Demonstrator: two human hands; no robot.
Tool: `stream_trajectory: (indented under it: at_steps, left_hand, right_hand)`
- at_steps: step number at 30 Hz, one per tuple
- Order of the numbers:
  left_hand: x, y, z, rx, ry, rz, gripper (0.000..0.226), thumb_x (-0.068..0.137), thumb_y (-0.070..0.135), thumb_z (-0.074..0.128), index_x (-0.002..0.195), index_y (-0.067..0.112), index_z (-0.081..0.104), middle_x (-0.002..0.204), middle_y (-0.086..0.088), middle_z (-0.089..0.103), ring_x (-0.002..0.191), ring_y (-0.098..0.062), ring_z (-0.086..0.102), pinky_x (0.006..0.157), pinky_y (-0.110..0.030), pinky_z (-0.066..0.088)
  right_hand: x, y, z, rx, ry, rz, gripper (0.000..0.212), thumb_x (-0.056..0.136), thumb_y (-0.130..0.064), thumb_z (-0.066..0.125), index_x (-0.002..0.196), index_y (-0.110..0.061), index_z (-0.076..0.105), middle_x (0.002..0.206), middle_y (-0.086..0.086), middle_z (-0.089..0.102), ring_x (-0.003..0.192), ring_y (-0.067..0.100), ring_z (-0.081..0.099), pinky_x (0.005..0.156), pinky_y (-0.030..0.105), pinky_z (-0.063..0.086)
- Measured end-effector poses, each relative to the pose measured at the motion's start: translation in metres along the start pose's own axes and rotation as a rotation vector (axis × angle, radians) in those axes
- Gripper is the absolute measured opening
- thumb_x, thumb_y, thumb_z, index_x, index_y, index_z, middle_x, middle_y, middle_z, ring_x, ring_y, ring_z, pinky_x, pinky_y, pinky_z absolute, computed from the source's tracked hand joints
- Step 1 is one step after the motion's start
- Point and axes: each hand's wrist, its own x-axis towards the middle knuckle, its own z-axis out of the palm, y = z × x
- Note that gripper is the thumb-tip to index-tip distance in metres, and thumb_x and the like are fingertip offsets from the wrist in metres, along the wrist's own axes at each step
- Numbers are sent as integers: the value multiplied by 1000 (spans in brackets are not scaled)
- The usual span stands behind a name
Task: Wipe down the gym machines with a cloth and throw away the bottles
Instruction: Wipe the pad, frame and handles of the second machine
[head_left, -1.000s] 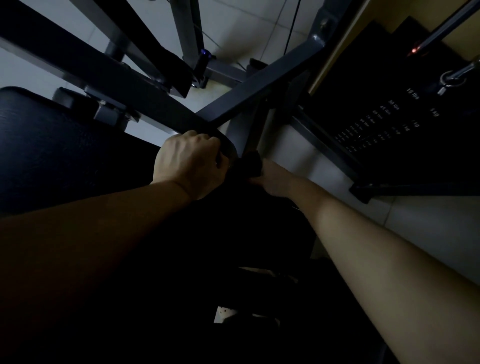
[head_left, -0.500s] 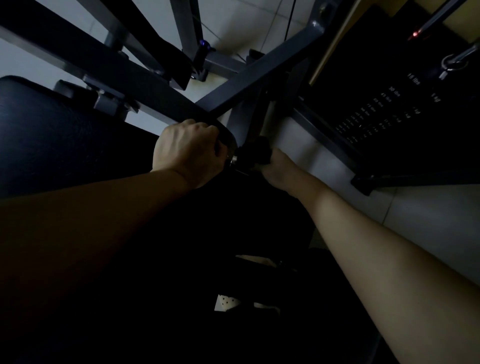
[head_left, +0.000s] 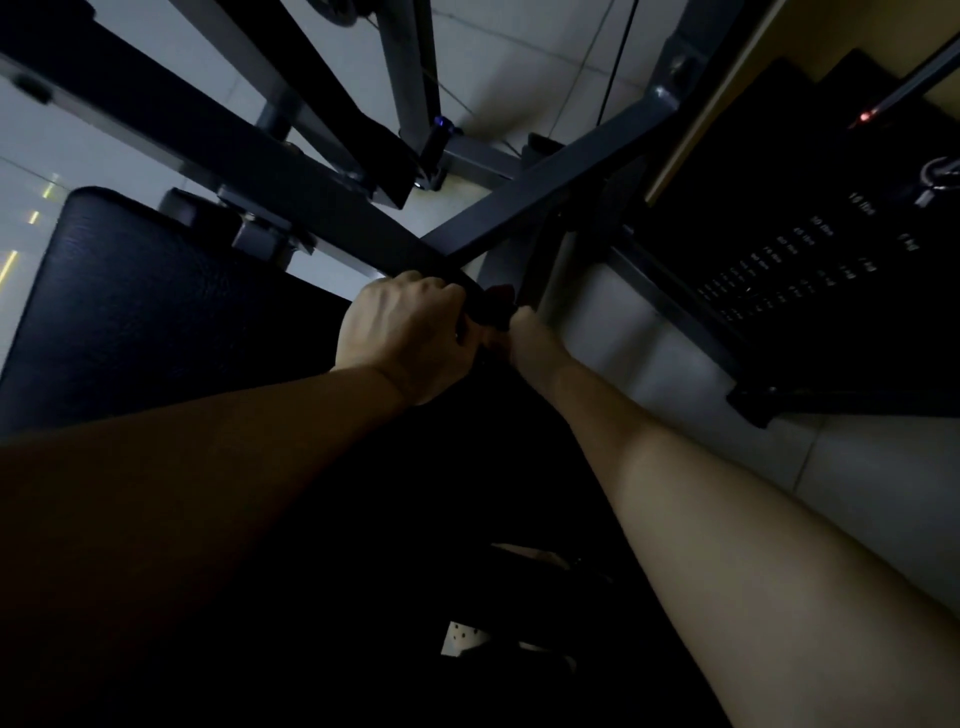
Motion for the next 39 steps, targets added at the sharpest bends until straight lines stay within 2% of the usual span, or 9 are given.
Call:
stream_trajectory:
  at_steps: [5, 9, 16, 19, 22, 27, 30, 35, 39]
  left_hand:
    - [1, 2, -3, 3, -9, -5, 23, 96, 42, 39, 76, 30, 43, 79, 7, 56, 85, -19, 60, 69, -31, 35]
    - [-2, 2, -6, -17, -26, -18, 24, 96, 41, 39, 79, 29, 51, 85, 3, 65, 86, -21, 61, 71, -33, 44]
    - [-1, 2, -4, -2, -5, -42, 37, 100, 43, 35, 86, 25, 63, 87, 3, 66, 88, -21, 63, 77, -37, 52]
    - [0, 1, -3, -30, -11, -7, 44, 104, 45, 30, 96, 26, 68, 98, 3, 69, 96, -20, 64, 85, -41, 54]
    - [-1, 2, -4, -11, 51, 11, 47, 105, 45, 27, 95, 25, 68, 97, 2, 69, 94, -22, 64, 80, -38, 51]
    - [-3, 2, -6, 7, 55, 3, 49, 104, 44, 27, 90, 22, 68, 92, 1, 69, 89, -22, 65, 80, -38, 53]
    - [-1, 2, -5, 8, 64, -3, 48, 102, 46, 27, 86, 24, 67, 88, 2, 69, 86, -22, 64, 77, -37, 52]
    - [-3, 5, -7, 58, 53, -29, 44, 101, 42, 33, 81, 21, 67, 84, 0, 69, 82, -25, 66, 73, -37, 56]
    - [-19, 27, -19, 293, -79, 63, 37, 104, 36, 38, 113, 16, 69, 115, -7, 69, 103, -29, 64, 84, -38, 49]
  right_hand:
    - [-14, 14, -17, -72, -14, -25, 13, 97, -13, 53, 92, -4, 61, 92, 20, 63, 91, 35, 60, 70, 33, 38]
    - [-44, 42, -35, -148, -39, 7, 25, 98, -11, 55, 119, 2, 62, 113, 22, 66, 113, 35, 60, 78, 26, 40]
    - [-33, 1, -18, 81, -144, 65, 27, 106, -22, 42, 117, -1, 55, 83, 6, 57, 73, 19, 55, 67, 32, 40]
    - [-21, -18, -10, 131, -119, 0, 15, 106, -20, 44, 101, -12, 55, 76, 0, 52, 70, 15, 51, 61, 21, 39]
    - [-16, -22, -12, -70, -175, -79, 31, 103, -2, 41, 75, -14, 47, 71, -1, 45, 58, 3, 46, 57, 16, 35]
    - [-29, -8, -23, -292, -203, -88, 29, 101, -2, 41, 76, -15, 48, 72, -1, 42, 87, 24, 45, 72, 27, 30]
    - [-49, 26, -45, -281, -131, -70, 13, 99, -12, 53, 91, -10, 63, 82, 6, 61, 83, 22, 59, 74, 34, 43]
    - [-92, 33, -69, -409, -160, -5, 27, 100, -22, 53, 74, -15, 55, 74, 6, 58, 74, 27, 58, 66, 34, 43]
    - [-139, 17, -75, -243, 31, -16, 22, 93, -36, 65, 82, -17, 63, 83, 6, 67, 83, 25, 65, 68, 34, 49]
